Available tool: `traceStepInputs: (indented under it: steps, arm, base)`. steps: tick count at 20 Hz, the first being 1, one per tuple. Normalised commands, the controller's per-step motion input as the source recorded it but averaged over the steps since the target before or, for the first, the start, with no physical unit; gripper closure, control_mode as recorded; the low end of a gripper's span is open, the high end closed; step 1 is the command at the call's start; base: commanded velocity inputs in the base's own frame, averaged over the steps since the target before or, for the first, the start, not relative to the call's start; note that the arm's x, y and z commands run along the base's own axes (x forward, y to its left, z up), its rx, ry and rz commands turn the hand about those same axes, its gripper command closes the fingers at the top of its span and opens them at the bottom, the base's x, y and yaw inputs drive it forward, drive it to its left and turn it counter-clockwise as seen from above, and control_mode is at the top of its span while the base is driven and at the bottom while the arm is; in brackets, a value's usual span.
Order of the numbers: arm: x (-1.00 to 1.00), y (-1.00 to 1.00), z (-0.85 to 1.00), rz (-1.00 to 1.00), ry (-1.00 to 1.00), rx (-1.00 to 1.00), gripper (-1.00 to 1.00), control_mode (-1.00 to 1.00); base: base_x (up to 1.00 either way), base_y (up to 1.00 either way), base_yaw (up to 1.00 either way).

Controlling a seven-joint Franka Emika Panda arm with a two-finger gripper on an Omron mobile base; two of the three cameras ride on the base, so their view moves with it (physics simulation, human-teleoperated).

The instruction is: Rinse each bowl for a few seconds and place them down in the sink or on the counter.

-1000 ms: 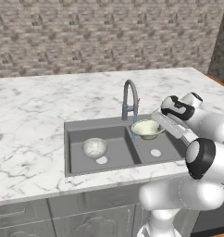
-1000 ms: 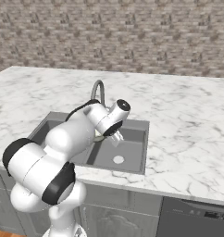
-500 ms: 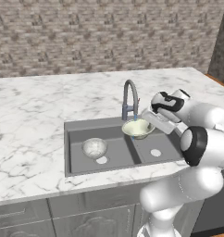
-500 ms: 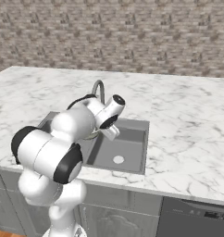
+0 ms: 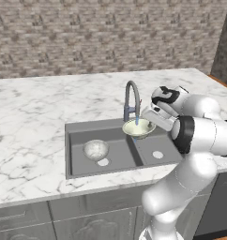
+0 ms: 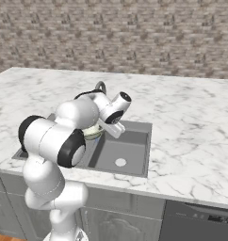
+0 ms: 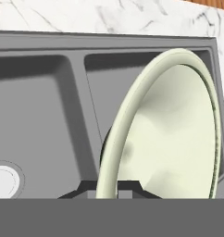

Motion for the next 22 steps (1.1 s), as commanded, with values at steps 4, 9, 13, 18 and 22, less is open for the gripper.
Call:
traceStepInputs:
  steps: [4, 9, 13, 18, 22]
  arm:
    - [0.03, -0.03, 0.0, 0.03, 0.0, 0.0, 1.0, -1.0]
    - [0.1, 0.0, 0.0, 0.0, 0.0, 0.0, 1.0, -1.0]
    - [0.07, 0.0, 0.0, 0.0, 0.0, 0.01, 1.0, -1.0]
    - [0.0, -0.03, 0.0, 0.0, -0.01, 0.04, 1.0, -1.0]
    - [-0.09, 0.0, 0.0, 0.0, -0.01, 0.03, 1.0, -1.0]
  base:
    - [0.0, 0.0, 0.0]
    - [0.0, 0.0, 0.0]
    - [0.0, 0.0, 0.0]
    - [0.0, 0.0, 0.0]
    - [0.0, 0.0, 0.0]
